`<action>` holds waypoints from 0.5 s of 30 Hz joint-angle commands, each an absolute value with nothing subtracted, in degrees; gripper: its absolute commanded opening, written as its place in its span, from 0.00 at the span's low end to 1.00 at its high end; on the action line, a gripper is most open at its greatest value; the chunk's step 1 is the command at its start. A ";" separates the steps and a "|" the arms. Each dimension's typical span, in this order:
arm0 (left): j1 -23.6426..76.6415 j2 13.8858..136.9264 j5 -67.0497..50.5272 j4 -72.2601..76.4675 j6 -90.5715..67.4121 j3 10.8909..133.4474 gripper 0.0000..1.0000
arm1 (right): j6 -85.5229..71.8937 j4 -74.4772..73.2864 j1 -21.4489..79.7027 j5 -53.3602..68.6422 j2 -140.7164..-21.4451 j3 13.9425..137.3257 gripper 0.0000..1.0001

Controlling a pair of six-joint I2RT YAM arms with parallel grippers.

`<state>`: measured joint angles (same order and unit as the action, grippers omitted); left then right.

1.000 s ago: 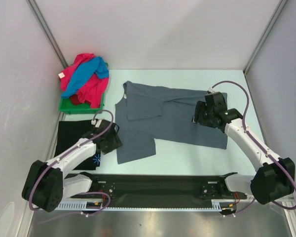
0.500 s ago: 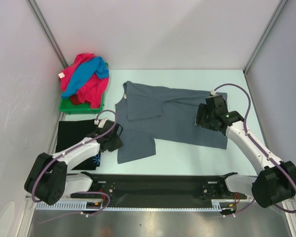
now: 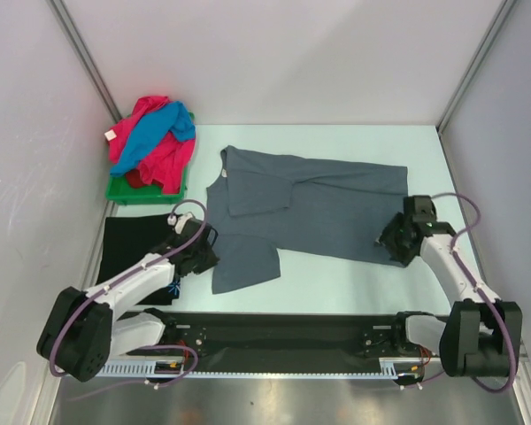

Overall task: Fold and stack the t-shirts
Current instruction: Fold the tshirt

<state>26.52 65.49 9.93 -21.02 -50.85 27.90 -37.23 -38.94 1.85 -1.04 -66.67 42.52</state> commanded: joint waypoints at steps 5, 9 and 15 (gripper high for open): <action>26.98 59.42 3.26 -15.13 -46.84 24.79 0.02 | -41.14 -35.86 -11.59 0.53 -60.20 33.93 0.56; 26.98 57.48 2.10 -12.13 -46.06 22.76 0.01 | -40.34 -34.11 -16.87 2.11 -61.52 30.68 0.54; 26.98 56.08 1.93 -11.34 -43.16 23.73 0.00 | -42.01 -30.16 -18.89 0.09 -62.75 30.15 0.52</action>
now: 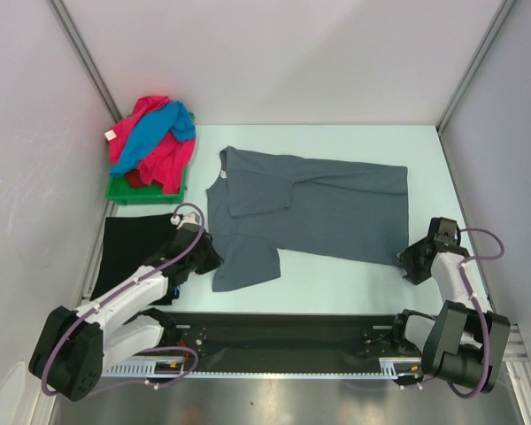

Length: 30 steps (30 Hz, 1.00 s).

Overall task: Fold and stack the t-shirts
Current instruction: Fold the tshirt

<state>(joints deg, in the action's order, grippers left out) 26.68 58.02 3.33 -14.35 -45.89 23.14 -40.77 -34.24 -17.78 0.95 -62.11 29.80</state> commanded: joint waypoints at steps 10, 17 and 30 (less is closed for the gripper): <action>26.98 55.99 2.29 -10.90 -41.92 24.87 0.00 | -42.98 -27.25 -20.30 0.18 -66.80 30.32 0.47; 26.98 56.07 3.25 -11.34 -42.01 25.05 0.00 | -42.89 -25.14 -20.83 0.17 -68.99 29.80 0.36; 26.90 55.63 4.39 -12.83 -43.16 26.36 0.00 | -40.79 -28.29 -20.83 0.09 -68.91 30.14 0.06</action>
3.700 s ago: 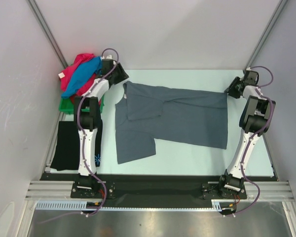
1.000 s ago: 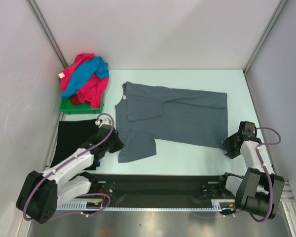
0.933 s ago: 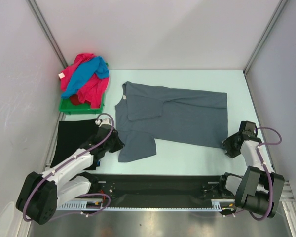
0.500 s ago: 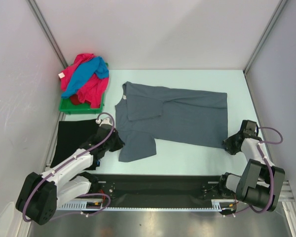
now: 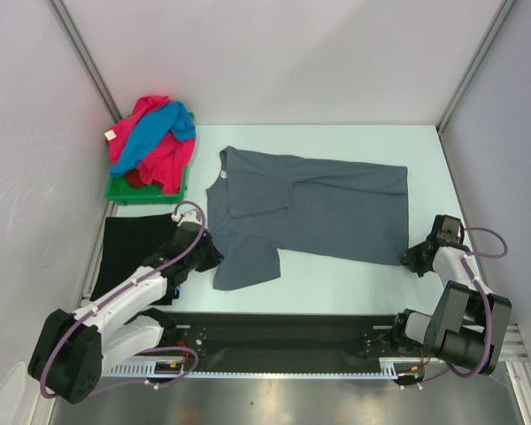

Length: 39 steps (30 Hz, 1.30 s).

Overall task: Fold and stack the t-shirts
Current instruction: Fold the tshirt

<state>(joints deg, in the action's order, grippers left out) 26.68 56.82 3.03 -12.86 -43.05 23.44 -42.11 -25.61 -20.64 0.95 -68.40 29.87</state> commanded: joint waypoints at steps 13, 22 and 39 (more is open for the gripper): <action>26.90 56.41 7.90 -12.83 -42.45 34.70 0.01 | -34.63 -29.27 -20.57 1.05 -72.23 41.12 0.00; 24.88 73.20 7.65 -11.51 -39.11 54.92 0.00 | -33.75 -24.43 -16.79 1.06 -83.93 53.34 0.00; 15.91 91.31 0.62 -9.14 -36.65 72.42 0.00 | -30.32 -22.67 -18.54 5.27 -99.05 66.70 0.00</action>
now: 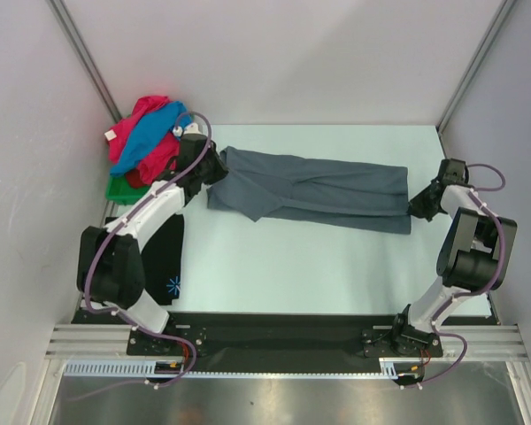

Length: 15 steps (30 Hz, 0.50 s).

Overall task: Fold and stack the t-shirts
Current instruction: Fold the tshirt

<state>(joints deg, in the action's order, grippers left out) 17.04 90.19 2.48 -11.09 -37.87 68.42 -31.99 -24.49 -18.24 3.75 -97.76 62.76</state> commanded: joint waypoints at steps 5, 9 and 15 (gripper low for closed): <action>14.85 95.00 -1.67 -8.70 -37.53 75.75 0.00 | -29.97 -22.67 -18.54 5.01 -101.68 69.78 0.00; 14.59 97.29 -2.46 -8.61 -37.71 78.13 0.00 | -29.97 -22.68 -19.25 6.15 -103.97 71.36 0.00; 13.71 99.84 -3.16 -8.70 -37.79 80.33 0.00 | -30.06 -22.41 -19.95 7.74 -106.34 73.39 0.00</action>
<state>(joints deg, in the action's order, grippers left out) 14.81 99.15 -2.09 -10.74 -37.95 77.17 -31.09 -23.70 -19.14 7.20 -105.41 70.54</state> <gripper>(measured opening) 0.008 0.011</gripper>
